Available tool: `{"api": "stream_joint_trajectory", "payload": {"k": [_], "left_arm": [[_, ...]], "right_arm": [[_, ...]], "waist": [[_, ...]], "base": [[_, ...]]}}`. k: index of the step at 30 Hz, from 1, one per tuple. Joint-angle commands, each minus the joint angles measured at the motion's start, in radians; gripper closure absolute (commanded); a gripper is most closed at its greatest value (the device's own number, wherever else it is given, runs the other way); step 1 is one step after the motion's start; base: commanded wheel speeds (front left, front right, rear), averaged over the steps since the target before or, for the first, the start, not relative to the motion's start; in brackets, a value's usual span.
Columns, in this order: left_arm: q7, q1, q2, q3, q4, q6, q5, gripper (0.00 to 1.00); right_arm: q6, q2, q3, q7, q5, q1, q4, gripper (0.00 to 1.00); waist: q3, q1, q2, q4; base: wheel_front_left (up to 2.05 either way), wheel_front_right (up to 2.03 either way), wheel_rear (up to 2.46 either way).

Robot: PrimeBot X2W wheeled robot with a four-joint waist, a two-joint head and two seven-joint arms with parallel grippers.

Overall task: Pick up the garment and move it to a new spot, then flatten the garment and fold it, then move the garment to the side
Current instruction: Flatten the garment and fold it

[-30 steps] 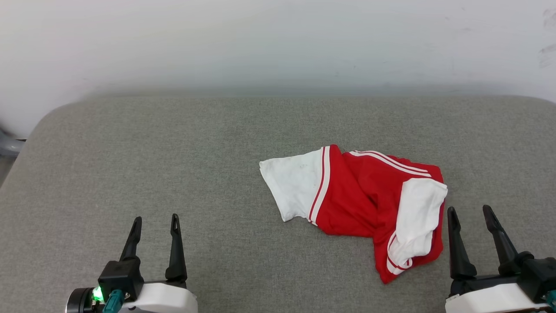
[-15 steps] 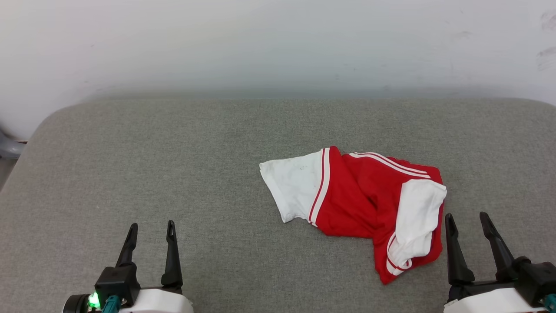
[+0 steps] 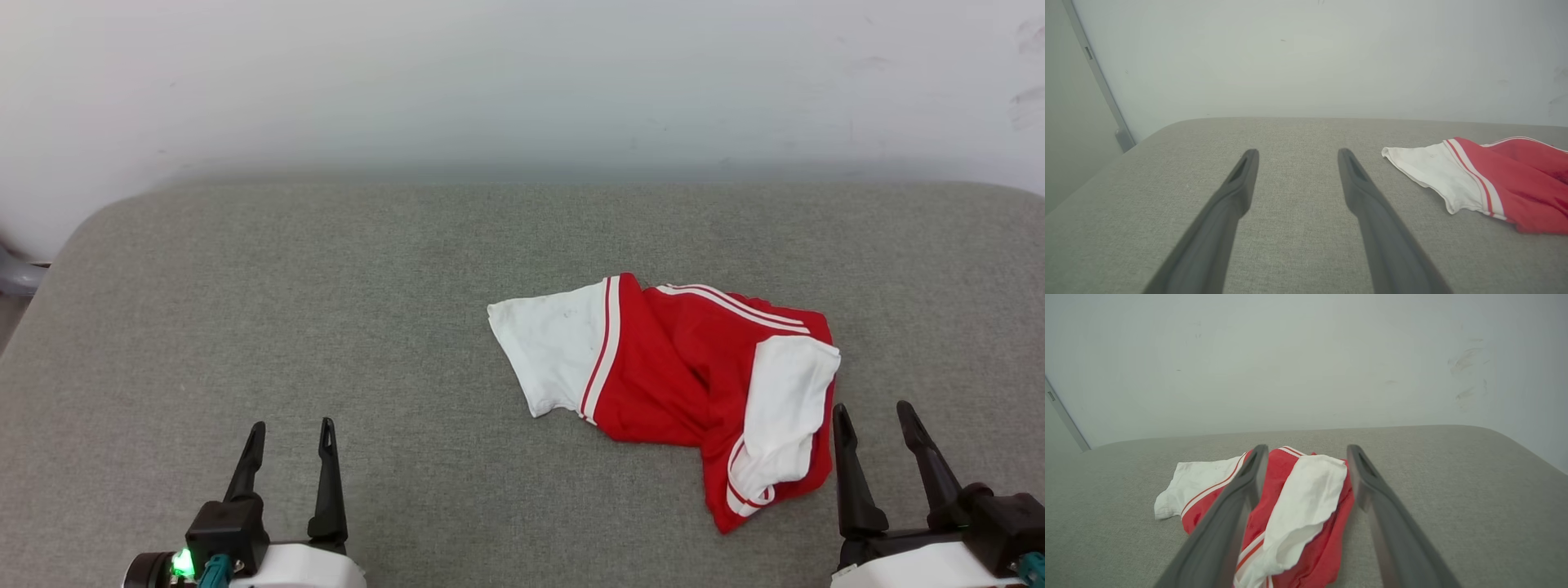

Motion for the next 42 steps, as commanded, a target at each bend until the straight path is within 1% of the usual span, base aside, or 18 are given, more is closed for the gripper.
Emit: {"api": "stream_joint_trajectory", "payload": {"k": [1, 3, 7, 16, 17, 18, 23, 29, 31, 35, 38, 42], "left_arm": [[-0.003, -0.018, -0.001, -0.003, 0.007, -0.014, 0.009, 0.0], [-0.003, -0.042, 0.0, -0.005, 0.015, -0.029, 0.01, 0.0], [-0.003, -0.124, 0.021, -0.009, 0.035, -0.067, 0.024, 0.0], [-0.003, -0.427, 0.082, -0.031, 0.099, -0.137, 0.027, 0.0], [-0.003, -0.46, 0.089, -0.037, 0.109, -0.142, 0.027, 0.0], [-0.003, -0.46, 0.089, -0.037, 0.109, -0.142, 0.027, 0.0], [-0.003, -0.626, 0.127, -0.076, 0.178, -0.16, 0.015, 0.0], [0.036, -0.816, 0.162, -0.171, 0.289, -0.168, -0.033, 0.0], [0.067, -0.875, 0.185, -0.227, 0.317, -0.169, -0.07, 0.0], [0.191, -0.977, 0.233, -0.357, 0.366, -0.169, -0.172, 0.0], [0.34, -1.035, 0.275, -0.453, 0.412, -0.169, -0.272, 0.0], [0.58, -1.095, 0.324, -0.578, 0.465, -0.169, -0.396, 0.0]], "right_arm": [[-0.001, 0.002, 0.001, -0.002, 0.009, -0.006, 0.004, 0.0], [-0.001, 0.002, 0.002, -0.002, 0.009, -0.012, 0.004, 0.0], [-0.001, 0.002, 0.004, -0.002, 0.007, -0.025, 0.003, 0.0], [-0.001, 0.002, 0.03, -0.002, -0.004, -0.08, -0.006, 0.0], [-0.001, 0.002, 0.033, -0.002, -0.006, -0.088, -0.008, 0.0], [-0.001, 0.002, 0.033, -0.002, -0.006, -0.088, -0.008, 0.0], [-0.001, 0.002, 0.039, -0.002, -0.003, -0.118, -0.021, 0.0], [-0.001, 0.002, 0.039, -0.002, 0.004, -0.144, -0.03, 0.0], [-0.001, 0.002, 0.038, -0.002, 0.008, -0.152, -0.033, 0.0], [-0.001, 0.002, 0.039, -0.002, 0.012, -0.166, -0.036, 0.0], [-0.001, 0.002, 0.038, -0.002, 0.017, -0.172, -0.036, 0.0], [-0.001, 0.002, 0.042, -0.002, 0.021, -0.185, -0.037, 0.0]], "waist": [[0.004, 0.0, 0.0, 0.0], [0.009, 0.0, 0.0, -0.001], [0.023, 0.0, 0.0, -0.003], [0.081, 0.0, 0.0, -0.037], [0.09, 0.0, 0.0, -0.042], [0.09, 0.0, 0.0, -0.042], [0.133, 0.0, 0.0, -0.073], [0.181, 0.0, 0.0, -0.104], [0.196, 0.0, 0.0, -0.114], [0.22, 0.0, 0.0, -0.13], [0.234, 0.0, 0.0, -0.14], [0.248, 0.0, 0.0, -0.154]], "base": [[0.0, 0.0, 0.0], [0.0, 0.0, 0.0], [0.0, 0.0, 0.0], [0.0, 0.0, 0.0], [0.0, 0.0, 0.0], [0.0, 0.0, 0.0], [0.0, 0.0, 0.0], [0.0, 0.0, 0.0], [0.0, 0.0, 0.0], [0.0, 0.0, 0.0], [0.0, 0.0, 0.0], [0.0, 0.0, 0.0]]}}
